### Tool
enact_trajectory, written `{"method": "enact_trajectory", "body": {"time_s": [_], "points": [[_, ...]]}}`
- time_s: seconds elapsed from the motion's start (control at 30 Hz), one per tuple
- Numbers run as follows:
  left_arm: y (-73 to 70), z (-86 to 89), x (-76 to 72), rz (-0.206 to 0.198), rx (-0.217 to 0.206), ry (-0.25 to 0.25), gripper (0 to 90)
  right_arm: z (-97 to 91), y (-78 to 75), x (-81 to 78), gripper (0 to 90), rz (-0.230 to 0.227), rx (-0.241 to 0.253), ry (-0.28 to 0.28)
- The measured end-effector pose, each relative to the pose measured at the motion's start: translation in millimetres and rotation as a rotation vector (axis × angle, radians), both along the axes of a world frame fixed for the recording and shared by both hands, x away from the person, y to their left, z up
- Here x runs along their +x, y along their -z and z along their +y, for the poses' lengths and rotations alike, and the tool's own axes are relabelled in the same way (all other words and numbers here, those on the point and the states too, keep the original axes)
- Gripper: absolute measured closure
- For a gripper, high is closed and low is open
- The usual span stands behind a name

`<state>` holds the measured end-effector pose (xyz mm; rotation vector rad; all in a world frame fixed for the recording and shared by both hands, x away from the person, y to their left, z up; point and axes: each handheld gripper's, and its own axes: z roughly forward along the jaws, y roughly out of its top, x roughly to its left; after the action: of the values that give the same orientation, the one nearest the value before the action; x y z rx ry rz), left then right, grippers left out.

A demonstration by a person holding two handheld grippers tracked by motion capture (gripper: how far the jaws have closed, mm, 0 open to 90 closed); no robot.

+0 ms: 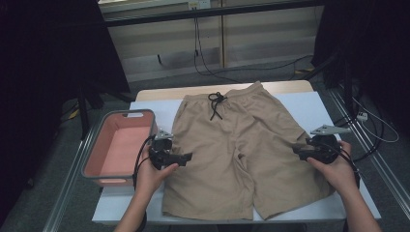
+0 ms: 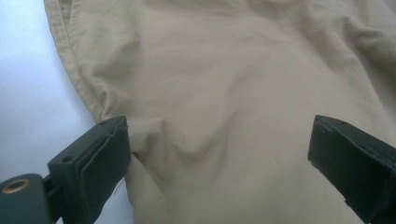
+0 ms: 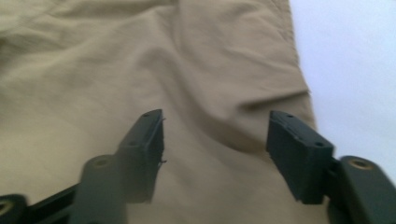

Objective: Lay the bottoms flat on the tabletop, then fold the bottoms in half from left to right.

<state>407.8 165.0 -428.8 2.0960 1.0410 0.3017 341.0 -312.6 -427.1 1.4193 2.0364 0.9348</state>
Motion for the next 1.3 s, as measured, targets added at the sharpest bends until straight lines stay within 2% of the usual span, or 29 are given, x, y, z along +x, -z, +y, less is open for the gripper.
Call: {"method": "enact_trajectory", "body": {"time_s": [0.17, 0.33, 0.37, 0.73, 1.3], "points": [[0.8, -0.5, -0.7, -0.002, 0.008, -0.001, 5.5, 18.0, 1.1, -1.1, 23.1, 0.001, 0.031, -0.048], [2.8, -1.6, -0.9, 0.004, 0.017, 0.005, 5.5, 32.3, 2.1, -2.7, 16.7, 0.009, 0.030, -0.091], [3.5, -2.0, -1.2, -0.006, 0.022, -0.002, 5.5, 34.6, 2.6, -2.8, 16.2, 0.006, 0.028, -0.098], [5.3, -0.4, -2.5, 0.001, 0.021, -0.002, 5.5, 47.0, 8.7, -3.0, 12.8, 0.017, 0.025, -0.140], [12.4, 2.3, -7.4, 0.008, 0.012, -0.026, 5.6, 55.9, 9.8, -6.7, 11.2, -0.007, 0.037, -0.184]]}}
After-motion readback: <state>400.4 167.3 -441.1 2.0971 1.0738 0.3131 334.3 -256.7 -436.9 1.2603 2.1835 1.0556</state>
